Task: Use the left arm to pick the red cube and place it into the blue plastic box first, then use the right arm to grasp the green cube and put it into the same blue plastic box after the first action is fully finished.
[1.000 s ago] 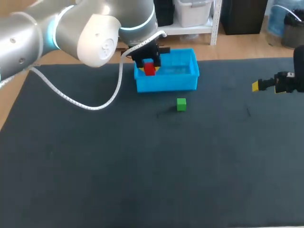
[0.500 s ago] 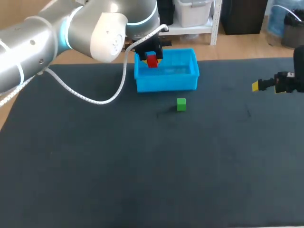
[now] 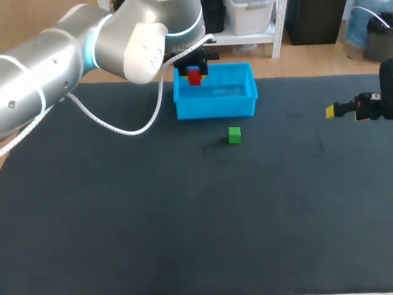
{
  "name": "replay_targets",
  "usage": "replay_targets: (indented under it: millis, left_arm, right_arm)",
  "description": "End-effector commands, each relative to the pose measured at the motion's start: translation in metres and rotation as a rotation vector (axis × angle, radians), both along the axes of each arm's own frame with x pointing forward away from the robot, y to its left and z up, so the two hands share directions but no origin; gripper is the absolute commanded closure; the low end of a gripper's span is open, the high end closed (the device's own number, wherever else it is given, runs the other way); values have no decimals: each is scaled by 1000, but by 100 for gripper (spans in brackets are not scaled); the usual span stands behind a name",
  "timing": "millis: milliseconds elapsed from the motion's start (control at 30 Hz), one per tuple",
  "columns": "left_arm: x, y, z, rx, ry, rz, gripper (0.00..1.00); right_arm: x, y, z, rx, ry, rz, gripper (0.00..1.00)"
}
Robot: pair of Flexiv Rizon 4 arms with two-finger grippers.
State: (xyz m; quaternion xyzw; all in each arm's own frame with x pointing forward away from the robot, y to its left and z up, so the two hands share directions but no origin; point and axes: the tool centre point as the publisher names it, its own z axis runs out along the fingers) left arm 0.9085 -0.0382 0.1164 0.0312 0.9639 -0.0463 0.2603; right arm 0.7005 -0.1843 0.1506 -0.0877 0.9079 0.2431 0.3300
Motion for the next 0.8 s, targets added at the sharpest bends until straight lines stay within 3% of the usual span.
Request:
replay_targets:
  millis: [33, 800]
  left_arm:
    - [11, -5, -5, 6, -7, 4, 100]
    - [44, -8, -34, 33, -33, 11, 100]
  right_arm:
    - [0, -1, 0, 1, 0, 2, 0]
    - [0, -1, 0, 1, 0, 2, 0]
